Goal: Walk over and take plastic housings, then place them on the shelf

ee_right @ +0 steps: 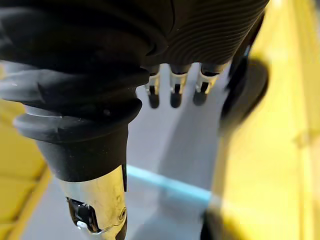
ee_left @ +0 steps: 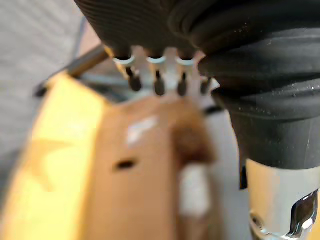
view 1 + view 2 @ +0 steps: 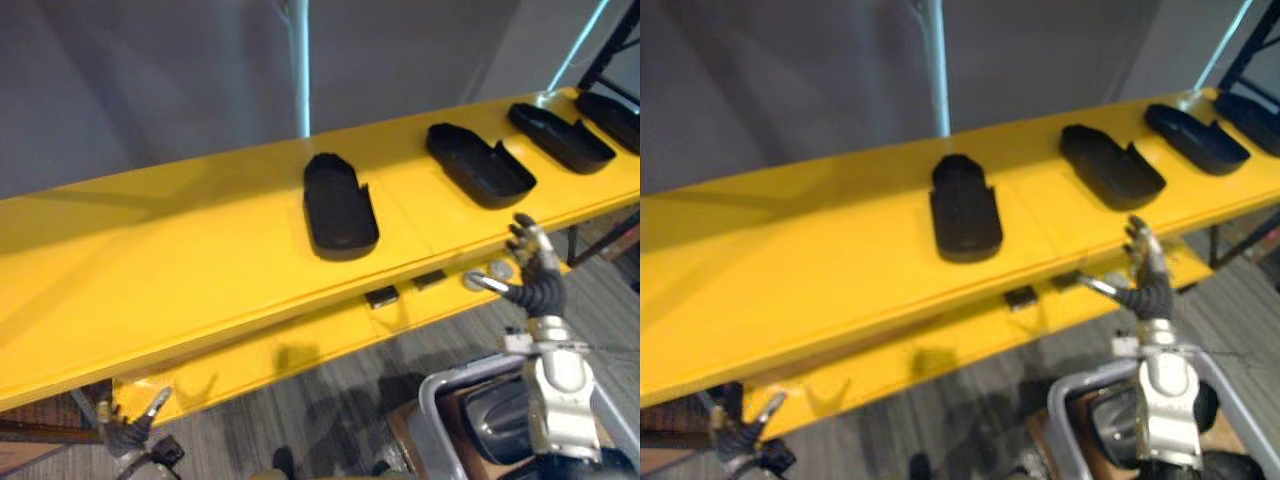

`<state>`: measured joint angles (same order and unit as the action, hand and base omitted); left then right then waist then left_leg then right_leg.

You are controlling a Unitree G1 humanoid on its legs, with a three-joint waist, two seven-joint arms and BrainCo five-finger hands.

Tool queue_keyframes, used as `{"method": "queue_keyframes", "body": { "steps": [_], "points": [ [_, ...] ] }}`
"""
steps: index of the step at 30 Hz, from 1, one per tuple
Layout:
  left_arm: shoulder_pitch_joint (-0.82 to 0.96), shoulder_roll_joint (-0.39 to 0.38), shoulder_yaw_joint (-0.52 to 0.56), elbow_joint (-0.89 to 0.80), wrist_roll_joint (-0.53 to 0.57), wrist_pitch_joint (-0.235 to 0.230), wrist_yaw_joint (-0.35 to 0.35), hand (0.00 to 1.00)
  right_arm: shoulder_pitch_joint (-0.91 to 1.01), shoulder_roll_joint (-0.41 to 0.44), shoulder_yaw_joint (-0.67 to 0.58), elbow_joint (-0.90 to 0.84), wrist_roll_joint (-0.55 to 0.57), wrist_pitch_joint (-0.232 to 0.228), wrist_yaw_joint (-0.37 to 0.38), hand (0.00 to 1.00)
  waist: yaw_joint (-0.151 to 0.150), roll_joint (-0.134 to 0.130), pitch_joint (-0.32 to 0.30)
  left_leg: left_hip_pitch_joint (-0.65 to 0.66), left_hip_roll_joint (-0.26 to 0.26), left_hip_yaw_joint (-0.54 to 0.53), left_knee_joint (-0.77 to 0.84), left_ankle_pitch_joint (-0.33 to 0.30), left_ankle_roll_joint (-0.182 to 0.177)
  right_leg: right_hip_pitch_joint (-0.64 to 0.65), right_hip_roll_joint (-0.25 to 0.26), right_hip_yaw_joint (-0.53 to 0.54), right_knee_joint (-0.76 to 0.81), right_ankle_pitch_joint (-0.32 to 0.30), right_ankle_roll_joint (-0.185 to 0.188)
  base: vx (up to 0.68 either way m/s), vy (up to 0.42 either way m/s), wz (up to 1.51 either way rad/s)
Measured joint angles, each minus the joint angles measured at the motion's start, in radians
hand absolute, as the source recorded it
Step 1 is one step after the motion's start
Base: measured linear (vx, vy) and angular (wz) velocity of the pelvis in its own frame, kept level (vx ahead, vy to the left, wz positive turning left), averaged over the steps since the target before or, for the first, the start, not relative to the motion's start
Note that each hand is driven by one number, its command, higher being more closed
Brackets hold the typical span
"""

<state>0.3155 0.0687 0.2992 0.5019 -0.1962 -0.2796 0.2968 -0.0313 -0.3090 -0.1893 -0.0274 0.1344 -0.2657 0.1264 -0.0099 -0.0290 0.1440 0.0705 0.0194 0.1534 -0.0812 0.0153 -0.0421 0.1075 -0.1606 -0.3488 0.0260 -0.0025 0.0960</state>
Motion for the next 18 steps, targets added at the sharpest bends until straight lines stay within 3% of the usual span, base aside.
{"method": "queue_keyframes", "body": {
  "steps": [4, 10, 14, 18],
  "points": [
    [0.0, 0.007, -0.027, 0.099, 0.0, 0.01, -0.041, 0.0, -0.058, -0.003, 0.03, 0.06, 0.013, -0.016, 0.044, 0.0, 0.01, 0.004, 0.002, -0.001, -0.01, 0.002, 0.0, 0.002, -0.005, -0.003, -0.015, 0.003, 0.023, -0.038, 0.018, -0.08, -0.013, -0.02],
    [0.003, 0.004, -0.038, 0.199, -0.001, 0.042, -0.085, 0.0, -0.087, -0.01, 0.099, 0.065, 0.017, -0.029, 0.097, 0.0, 0.01, 0.043, 0.013, 0.0, 0.002, 0.004, -0.005, 0.002, -0.011, -0.007, -0.008, -0.001, 0.037, -0.048, 0.017, -0.05, -0.023, 0.01],
    [-0.002, 0.004, -0.039, 0.241, 0.0, 0.048, -0.119, 0.0, -0.137, -0.012, 0.142, 0.087, 0.018, -0.029, 0.116, 0.0, 0.011, 0.041, 0.016, -0.001, 0.002, 0.003, -0.003, 0.007, -0.009, -0.006, -0.009, -0.002, 0.038, -0.049, 0.018, 0.01, 0.003, 0.0],
    [-0.083, 0.011, -0.058, 0.305, -0.002, 0.048, -0.125, 0.0, -0.29, -0.055, 0.156, 0.083, 0.017, -0.039, 0.116, 0.0, 0.008, 0.046, 0.099, -0.099, 0.002, -0.002, 0.163, -0.049, 0.004, -0.089, -0.033, 0.027, 0.154, -0.081, 0.003, -0.04, 0.026, 0.02]
  ]
}}
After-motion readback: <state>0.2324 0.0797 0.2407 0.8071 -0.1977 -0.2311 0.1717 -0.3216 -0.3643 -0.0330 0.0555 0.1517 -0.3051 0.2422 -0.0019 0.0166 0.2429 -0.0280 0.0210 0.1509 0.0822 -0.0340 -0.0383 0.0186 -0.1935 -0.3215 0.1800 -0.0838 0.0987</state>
